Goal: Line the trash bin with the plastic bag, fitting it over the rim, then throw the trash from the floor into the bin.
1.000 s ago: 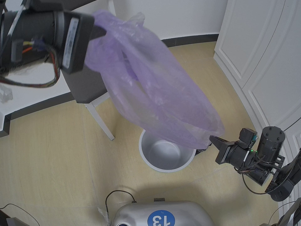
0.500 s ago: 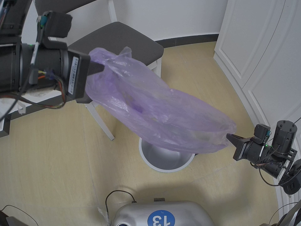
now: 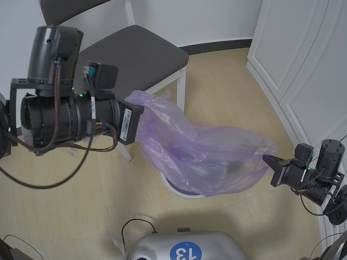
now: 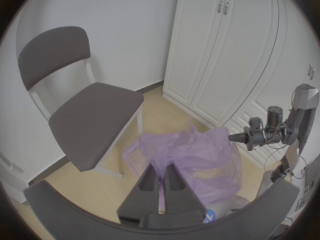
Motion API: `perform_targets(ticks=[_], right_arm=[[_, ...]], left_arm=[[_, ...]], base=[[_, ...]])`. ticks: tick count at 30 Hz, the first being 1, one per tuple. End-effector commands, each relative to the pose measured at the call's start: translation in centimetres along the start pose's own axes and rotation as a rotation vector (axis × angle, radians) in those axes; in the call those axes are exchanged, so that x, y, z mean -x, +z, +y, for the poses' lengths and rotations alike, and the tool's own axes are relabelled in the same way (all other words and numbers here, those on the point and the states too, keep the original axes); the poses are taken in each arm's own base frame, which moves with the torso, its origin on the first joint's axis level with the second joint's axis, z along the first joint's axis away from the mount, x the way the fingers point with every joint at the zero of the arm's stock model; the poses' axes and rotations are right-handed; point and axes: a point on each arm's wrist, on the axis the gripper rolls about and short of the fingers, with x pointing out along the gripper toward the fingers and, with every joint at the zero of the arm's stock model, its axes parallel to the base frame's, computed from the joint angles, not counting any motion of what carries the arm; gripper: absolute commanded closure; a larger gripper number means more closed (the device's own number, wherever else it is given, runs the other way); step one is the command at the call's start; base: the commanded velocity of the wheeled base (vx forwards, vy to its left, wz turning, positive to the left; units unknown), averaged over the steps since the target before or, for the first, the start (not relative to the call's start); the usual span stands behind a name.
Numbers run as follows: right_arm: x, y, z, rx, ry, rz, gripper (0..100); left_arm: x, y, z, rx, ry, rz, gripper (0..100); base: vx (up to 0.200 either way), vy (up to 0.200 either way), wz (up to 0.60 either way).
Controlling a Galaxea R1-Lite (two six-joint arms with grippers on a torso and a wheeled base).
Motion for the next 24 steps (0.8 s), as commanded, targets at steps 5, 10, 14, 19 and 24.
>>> perform_targets(ticks=[5,10,14,19,24], right_arm=[[-1.6,-0.2,1.5,0.02,0.073,0.022,100],[-4.0,-0.6,2.7,0.062,0.104,0.053,100],[-4.8,-1.4,3.1,0.092,0.115,0.102,100],[-5.9,-2.5,2.8,0.129,0.142,0.165,100],[-7.3,-3.2,2.4,0.124,0.126,0.185,100]], left_arm=[[-5.1,-1.9,-0.4,-0.003,0.008,0.082,100],[-7.7,-2.7,-1.7,0.016,-0.013,0.101,100],[-8.8,-3.3,-2.7,0.02,-0.033,0.117,100],[-12.5,-4.6,-4.6,0.023,-0.058,0.133,100],[-14.0,-4.7,-4.7,0.026,-0.052,0.13,100]], base=[[0.0,0.0,0.0],[0.0,0.0,0.0],[0.0,0.0,0.0],[0.0,0.0,0.0],[0.0,0.0,0.0]])
